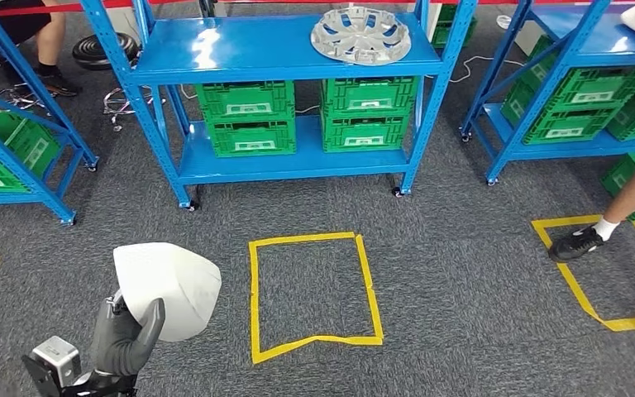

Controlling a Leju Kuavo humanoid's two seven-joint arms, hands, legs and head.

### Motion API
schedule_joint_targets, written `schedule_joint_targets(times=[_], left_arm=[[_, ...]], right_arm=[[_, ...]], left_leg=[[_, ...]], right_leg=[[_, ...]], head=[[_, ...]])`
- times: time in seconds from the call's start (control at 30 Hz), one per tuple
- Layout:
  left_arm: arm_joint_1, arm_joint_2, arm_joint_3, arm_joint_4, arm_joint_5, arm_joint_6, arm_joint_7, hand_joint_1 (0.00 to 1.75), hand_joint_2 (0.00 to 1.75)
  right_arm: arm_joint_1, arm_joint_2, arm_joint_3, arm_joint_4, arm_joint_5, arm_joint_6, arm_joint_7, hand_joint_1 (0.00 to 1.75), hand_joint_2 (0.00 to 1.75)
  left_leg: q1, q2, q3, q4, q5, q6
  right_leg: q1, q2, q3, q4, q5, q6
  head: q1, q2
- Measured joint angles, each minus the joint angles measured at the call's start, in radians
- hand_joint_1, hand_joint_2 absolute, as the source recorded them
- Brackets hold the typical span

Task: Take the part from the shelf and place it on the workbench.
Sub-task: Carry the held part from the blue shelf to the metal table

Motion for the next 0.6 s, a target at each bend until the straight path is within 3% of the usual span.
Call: schedule_joint_targets(times=[0.07,0.1,0.13,0.17,0.23,0.3,0.37,0.43,0.53,0.57,0.6], left_arm=[[-0.002,-0.005,0.000,0.008,-0.015,0.002,-0.005,1.75,1.75],[-0.002,-0.006,0.000,0.012,-0.024,0.006,-0.009,1.75,1.75],[-0.002,-0.006,0.000,0.014,-0.033,0.013,-0.012,1.75,1.75],[-0.002,-0.007,0.000,0.015,-0.042,0.021,-0.015,1.75,1.75],[-0.002,-0.007,0.000,0.013,-0.054,0.031,-0.022,1.75,1.75],[0.001,-0.006,-0.001,0.003,-0.058,0.032,-0.031,1.75,1.75],[0.006,-0.003,-0.005,-0.015,-0.066,0.032,-0.038,1.75,1.75],[0.009,0.005,-0.013,-0.031,-0.078,0.033,-0.043,1.75,1.75],[0.008,0.017,-0.029,-0.047,-0.089,0.047,-0.058,1.75,1.75],[0.011,0.020,-0.032,-0.052,-0.097,0.061,-0.064,1.75,1.75],[0.015,0.024,-0.035,-0.059,-0.108,0.082,-0.071,1.75,1.75]], right_arm=[[0.001,0.000,0.004,0.000,0.013,-0.003,-0.024,0.00,0.00],[0.001,0.000,0.006,0.000,0.018,-0.009,-0.036,0.00,0.00],[0.001,0.001,0.008,0.000,0.024,-0.017,-0.046,0.00,0.00],[0.000,0.001,0.010,0.000,0.033,-0.024,-0.050,0.00,0.00],[-0.001,0.001,0.020,0.000,0.055,-0.027,-0.048,0.00,0.00],[-0.003,0.001,0.033,0.000,0.071,-0.028,-0.041,0.00,0.00],[-0.006,0.003,0.039,0.000,0.073,-0.031,-0.031,0.00,0.00],[-0.007,0.004,0.044,0.000,0.072,-0.032,-0.020,0.00,0.00],[-0.004,0.005,0.047,0.000,0.059,-0.032,-0.029,0.00,0.00],[-0.002,0.005,0.047,0.000,0.059,-0.029,-0.035,0.00,0.00],[-0.001,0.005,0.049,0.000,0.068,-0.023,-0.040,0.00,0.00]], left_leg=[[-0.001,-0.017,-0.005,0.003,0.002,0.002],[-0.001,-0.026,-0.007,0.005,0.002,0.002],[-0.001,-0.035,-0.008,0.008,0.002,0.002],[-0.001,-0.044,-0.008,0.012,0.002,0.000],[-0.002,-0.059,-0.012,0.018,0.001,-0.009],[-0.003,-0.069,-0.018,0.021,0.003,-0.023],[-0.001,-0.076,-0.024,0.019,0.006,-0.037],[-0.001,-0.052,-0.040,0.048,-0.017,-0.049],[0.001,-0.008,-0.115,0.220,-0.114,-0.064],[0.002,-0.005,-0.137,0.273,-0.134,-0.067],[0.002,-0.003,-0.143,0.294,-0.134,-0.068]], right_leg=[[0.000,0.011,-0.056,0.114,-0.039,0.001],[0.000,0.012,-0.060,0.122,-0.029,0.000],[-0.001,0.014,-0.044,0.088,-0.001,-0.002],[-0.001,0.019,-0.012,0.021,0.037,-0.005],[-0.001,0.042,0.049,-0.107,0.084,-0.012],[0.002,0.053,0.065,-0.150,0.090,-0.021],[0.003,0.039,0.063,-0.154,0.097,-0.034],[0.000,0.022,0.064,-0.159,0.102,-0.049],[0.000,-0.010,0.061,-0.161,0.103,-0.058],[0.001,-0.021,0.060,-0.161,0.103,-0.059],[0.001,-0.031,0.059,-0.161,0.103,-0.059]], head=[[0.000,0.000],[0.000,0.000],[0.000,0.000],[0.000,0.000],[0.000,0.000],[0.000,0.000],[-0.001,0.000],[-0.003,0.000],[-0.007,0.000],[-0.007,0.000],[-0.007,0.000]])
